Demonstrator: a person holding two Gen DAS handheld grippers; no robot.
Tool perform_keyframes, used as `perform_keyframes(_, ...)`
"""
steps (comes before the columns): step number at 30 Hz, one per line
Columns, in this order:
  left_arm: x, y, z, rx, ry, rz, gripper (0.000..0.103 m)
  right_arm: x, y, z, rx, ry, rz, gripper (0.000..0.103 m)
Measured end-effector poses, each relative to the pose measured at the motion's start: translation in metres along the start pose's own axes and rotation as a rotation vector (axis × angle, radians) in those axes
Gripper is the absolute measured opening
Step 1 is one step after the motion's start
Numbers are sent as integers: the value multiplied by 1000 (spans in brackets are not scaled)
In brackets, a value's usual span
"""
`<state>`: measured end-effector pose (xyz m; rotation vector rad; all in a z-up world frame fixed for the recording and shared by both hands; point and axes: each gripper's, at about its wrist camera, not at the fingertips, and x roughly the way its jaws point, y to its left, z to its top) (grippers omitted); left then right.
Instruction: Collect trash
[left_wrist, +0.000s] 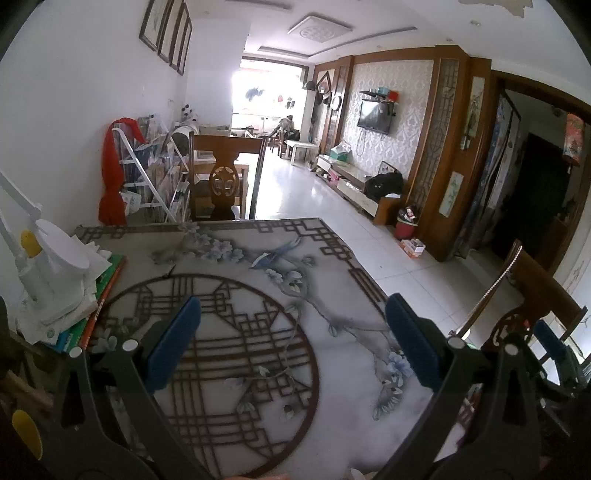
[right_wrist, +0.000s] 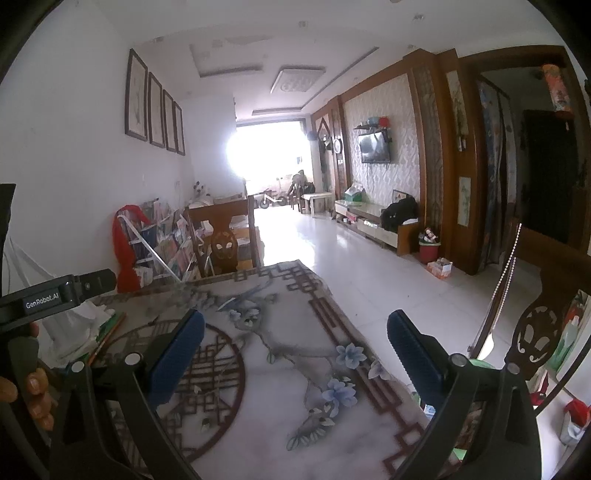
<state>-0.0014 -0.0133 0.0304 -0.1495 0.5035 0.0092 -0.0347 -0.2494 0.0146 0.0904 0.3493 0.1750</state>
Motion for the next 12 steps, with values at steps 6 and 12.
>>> perform_keyframes(6, 11, 6, -3, -1, 16, 3, 98, 15, -1, -5, 2, 48, 9, 96)
perform_keyframes(12, 40, 24, -18, -44, 129, 15, 98, 69, -1, -34, -55, 215, 1, 96)
